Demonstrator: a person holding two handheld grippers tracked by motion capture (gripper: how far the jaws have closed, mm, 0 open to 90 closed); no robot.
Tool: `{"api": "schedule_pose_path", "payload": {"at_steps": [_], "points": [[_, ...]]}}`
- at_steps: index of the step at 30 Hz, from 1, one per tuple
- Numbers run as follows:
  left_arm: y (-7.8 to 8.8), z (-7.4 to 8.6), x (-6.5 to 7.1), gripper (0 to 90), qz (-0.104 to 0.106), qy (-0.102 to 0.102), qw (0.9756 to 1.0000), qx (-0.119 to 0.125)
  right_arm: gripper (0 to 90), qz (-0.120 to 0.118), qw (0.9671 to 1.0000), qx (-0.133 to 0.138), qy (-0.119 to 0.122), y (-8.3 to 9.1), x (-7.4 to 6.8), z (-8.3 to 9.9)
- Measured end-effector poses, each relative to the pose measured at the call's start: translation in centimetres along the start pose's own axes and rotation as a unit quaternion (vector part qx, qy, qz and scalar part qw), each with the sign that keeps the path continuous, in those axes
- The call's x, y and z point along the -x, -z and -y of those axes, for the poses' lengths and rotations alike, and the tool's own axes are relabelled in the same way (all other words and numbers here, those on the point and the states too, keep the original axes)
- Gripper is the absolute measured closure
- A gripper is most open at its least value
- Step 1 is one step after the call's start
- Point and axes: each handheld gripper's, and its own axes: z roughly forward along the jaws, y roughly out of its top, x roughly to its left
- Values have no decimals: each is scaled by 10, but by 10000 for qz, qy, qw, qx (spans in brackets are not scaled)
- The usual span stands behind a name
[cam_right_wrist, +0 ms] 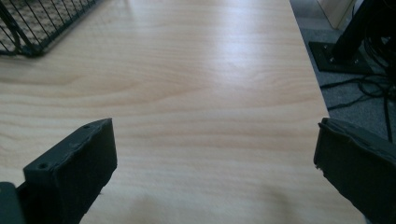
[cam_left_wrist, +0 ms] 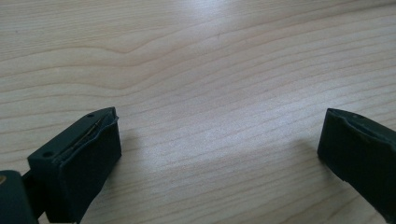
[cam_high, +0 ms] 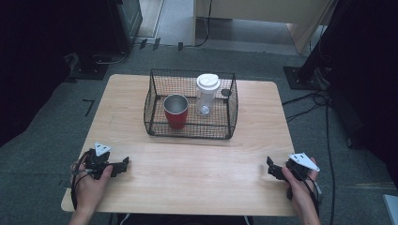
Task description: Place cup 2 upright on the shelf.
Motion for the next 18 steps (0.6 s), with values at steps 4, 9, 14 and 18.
{"api": "schedule_pose_path", "payload": {"at_steps": [4,9,14,18], "points": [[0,0,0,1,0,1,10000,1,0,82,9986,-519,10,2,6,4],[0,0,0,1,-1,1,10000,2,0,103,9977,-669,88,4,6,7],[0,0,0,1,0,1,10000,1,0,-1,9951,-970,168,0,3,7],[0,0,0,1,-1,-9,10000,-6,0,-172,9942,-1044,172,-1,2,6]]}}
